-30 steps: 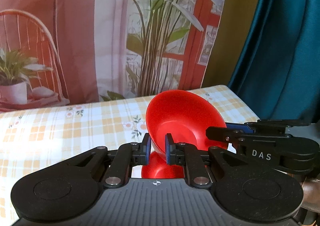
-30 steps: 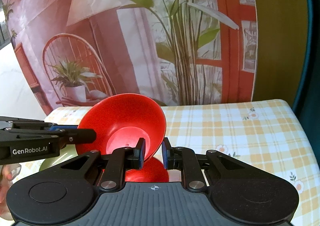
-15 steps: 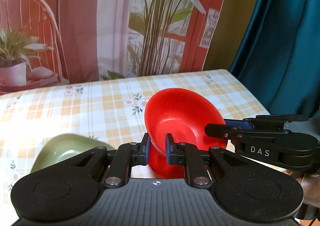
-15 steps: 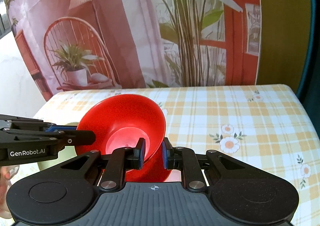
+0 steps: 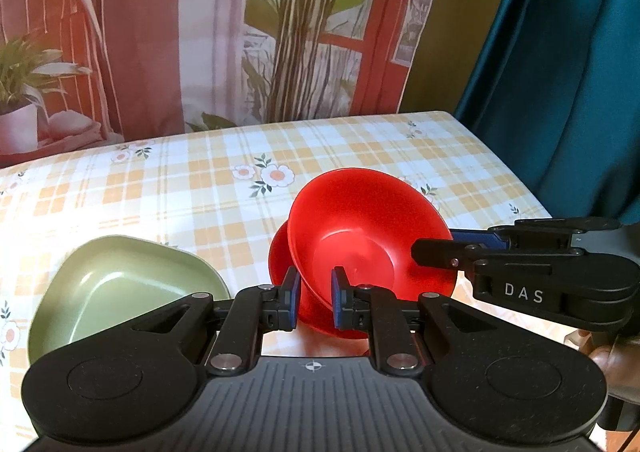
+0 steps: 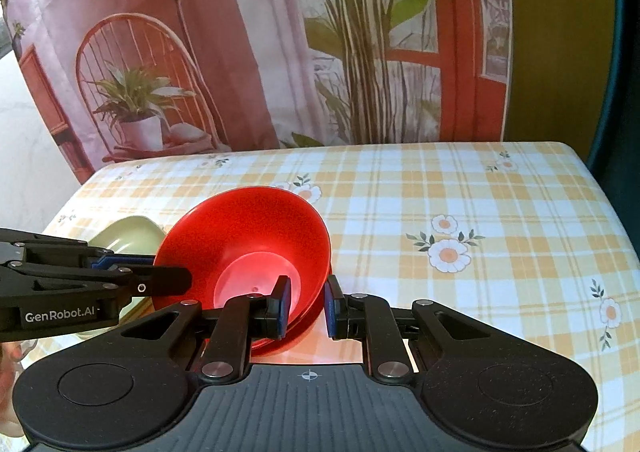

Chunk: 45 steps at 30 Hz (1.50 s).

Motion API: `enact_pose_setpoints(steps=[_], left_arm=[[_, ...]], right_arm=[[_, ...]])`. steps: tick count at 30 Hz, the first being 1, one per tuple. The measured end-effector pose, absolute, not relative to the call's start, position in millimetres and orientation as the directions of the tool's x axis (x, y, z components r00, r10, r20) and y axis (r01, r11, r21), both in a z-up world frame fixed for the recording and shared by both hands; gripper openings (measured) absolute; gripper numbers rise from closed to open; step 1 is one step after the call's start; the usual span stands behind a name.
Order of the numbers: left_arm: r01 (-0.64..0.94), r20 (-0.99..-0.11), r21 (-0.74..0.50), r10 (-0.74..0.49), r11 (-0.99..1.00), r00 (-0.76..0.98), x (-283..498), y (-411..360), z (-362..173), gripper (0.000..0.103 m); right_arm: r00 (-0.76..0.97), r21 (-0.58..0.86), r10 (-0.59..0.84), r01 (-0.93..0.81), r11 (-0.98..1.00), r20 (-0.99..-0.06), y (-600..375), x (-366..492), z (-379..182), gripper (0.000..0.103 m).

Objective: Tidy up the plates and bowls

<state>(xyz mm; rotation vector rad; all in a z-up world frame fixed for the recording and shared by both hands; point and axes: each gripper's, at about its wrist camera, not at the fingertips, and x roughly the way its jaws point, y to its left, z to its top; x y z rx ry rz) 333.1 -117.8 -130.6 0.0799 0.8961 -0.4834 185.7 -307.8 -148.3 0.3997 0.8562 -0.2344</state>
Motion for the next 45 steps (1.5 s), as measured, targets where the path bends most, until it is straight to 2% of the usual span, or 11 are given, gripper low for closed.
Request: enact_pose_setpoints(steps=[28,34,39,43,45], left_arm=[[0.441,-0.797,-0.131,-0.359,0.888,0.485,343,-120,-142,0.017],[0.454,-0.799,-0.110,-0.351,0.884,0.489,341,-122,-143,0.020],[0.467,-0.782,-0.099,-0.359,0.879,0.509,335,-121,-136,0.026],[0.491,-0.764,-0.067,-0.361,0.868,0.535,321,-120,-125,0.039],[0.504,-0.757,-0.055,-0.365,0.862,0.542,315,-119,-119,0.039]], right_arm=[[0.608,0.243,-0.035,0.368,0.898,-0.793,-313,189,-160,0.017],[0.608,0.238,-0.042,0.372,0.897,-0.793,-314,190,-160,0.018],[0.630,0.225,-0.057,0.359,0.906,-0.774,-312,185,-153,0.018],[0.646,0.220,-0.062,0.346,0.912,-0.761,-309,179,-146,0.021],[0.654,0.218,-0.063,0.340,0.915,-0.753,-306,174,-143,0.022]])
